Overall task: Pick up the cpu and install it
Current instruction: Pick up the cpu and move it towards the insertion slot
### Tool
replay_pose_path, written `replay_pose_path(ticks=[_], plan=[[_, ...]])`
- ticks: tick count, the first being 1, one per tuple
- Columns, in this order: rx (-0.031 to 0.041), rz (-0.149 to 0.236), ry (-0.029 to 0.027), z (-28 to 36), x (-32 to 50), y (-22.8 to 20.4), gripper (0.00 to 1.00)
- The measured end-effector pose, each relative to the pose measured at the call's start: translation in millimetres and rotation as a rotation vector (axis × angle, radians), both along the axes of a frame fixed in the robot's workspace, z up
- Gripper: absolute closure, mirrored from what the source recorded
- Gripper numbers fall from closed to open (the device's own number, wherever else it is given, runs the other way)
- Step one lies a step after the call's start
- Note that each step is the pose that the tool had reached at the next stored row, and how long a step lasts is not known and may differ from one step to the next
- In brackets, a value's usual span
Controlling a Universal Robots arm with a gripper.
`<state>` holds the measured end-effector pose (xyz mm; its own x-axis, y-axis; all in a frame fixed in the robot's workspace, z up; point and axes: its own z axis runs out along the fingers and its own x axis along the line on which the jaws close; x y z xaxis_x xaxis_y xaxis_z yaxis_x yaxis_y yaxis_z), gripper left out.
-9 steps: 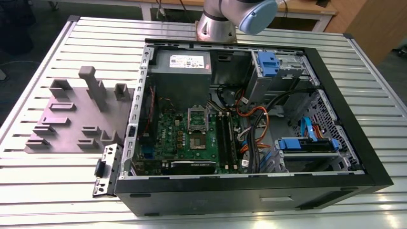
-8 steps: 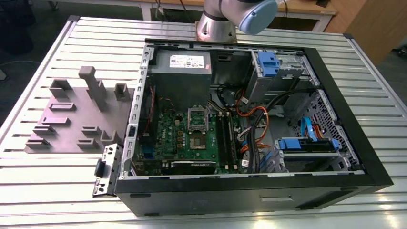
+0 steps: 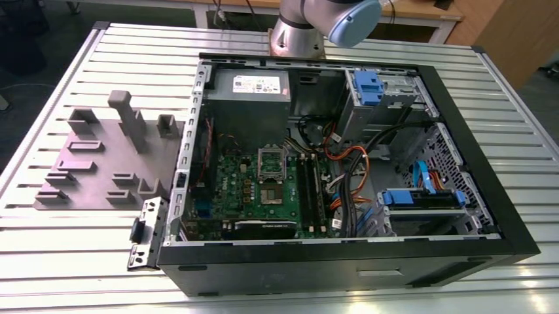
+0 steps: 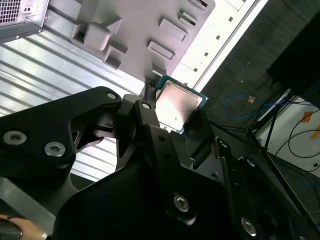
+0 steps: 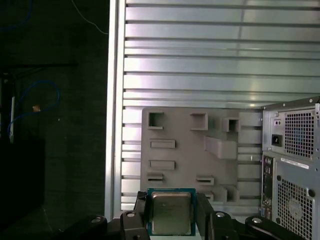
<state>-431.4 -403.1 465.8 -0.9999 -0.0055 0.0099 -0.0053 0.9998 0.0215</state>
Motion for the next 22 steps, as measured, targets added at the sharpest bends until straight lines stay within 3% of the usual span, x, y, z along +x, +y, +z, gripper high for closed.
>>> replay_pose_path(ticks=[22], plan=[[0.0000,0.000,0.0000,-0.1,5.7,0.0,0.53]])
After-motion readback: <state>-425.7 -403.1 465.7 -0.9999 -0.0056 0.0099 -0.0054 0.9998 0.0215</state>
